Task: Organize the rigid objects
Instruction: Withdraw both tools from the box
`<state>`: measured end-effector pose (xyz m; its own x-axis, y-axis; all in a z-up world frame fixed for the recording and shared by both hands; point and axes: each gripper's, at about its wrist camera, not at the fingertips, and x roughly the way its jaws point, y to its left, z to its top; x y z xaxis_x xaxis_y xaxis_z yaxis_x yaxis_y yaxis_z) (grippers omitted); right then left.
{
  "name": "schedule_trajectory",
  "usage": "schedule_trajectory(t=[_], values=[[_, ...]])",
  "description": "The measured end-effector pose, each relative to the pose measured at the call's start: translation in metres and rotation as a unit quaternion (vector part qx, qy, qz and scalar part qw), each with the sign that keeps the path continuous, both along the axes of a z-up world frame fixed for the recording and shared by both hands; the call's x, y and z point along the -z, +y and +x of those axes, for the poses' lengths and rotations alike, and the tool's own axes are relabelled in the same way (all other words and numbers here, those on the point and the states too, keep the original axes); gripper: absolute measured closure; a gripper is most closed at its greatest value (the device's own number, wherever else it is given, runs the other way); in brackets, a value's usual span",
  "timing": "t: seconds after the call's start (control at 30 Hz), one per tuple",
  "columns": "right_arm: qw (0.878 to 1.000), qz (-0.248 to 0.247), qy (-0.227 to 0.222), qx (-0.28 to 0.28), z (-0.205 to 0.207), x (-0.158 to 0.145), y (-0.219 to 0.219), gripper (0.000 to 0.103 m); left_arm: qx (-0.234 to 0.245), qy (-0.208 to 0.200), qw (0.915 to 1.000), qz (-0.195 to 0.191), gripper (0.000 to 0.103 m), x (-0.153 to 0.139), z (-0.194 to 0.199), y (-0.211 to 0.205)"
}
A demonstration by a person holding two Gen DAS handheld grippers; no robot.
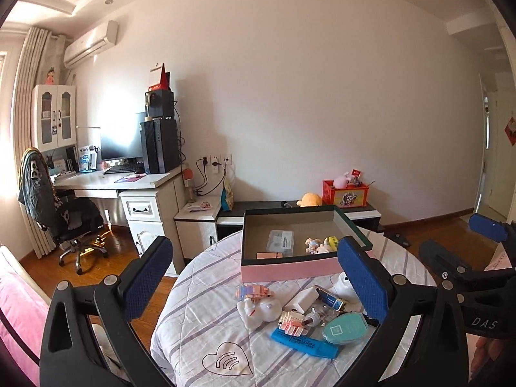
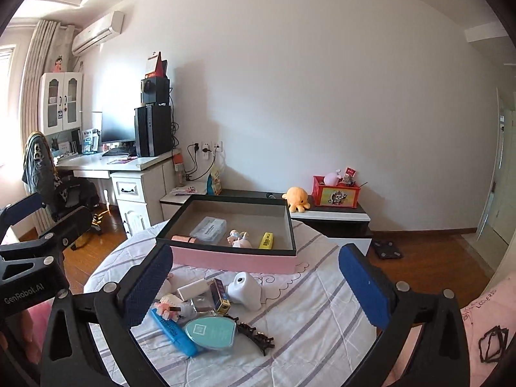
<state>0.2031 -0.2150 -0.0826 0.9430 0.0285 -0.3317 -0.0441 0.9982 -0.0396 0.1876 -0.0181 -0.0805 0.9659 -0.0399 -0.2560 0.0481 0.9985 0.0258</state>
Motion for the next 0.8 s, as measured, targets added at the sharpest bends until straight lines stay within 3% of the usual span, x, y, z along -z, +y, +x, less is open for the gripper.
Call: schedule_trajectory(t=[0.4, 0.8], values=[[0.999, -0.006, -0.032, -0.002, -0.049, -0.014, 0.006, 0.0, -0.002, -0.031, 0.9995, -0.003, 0.0, -0.012, -0.048, 0.003], [1.0, -0.005, -0.028, 0.003, -0.049, -0.011, 0.005, 0.0, 0.001, -0.024, 0.9997, -0.001, 0.0, -0.008, -0.046, 0.0]])
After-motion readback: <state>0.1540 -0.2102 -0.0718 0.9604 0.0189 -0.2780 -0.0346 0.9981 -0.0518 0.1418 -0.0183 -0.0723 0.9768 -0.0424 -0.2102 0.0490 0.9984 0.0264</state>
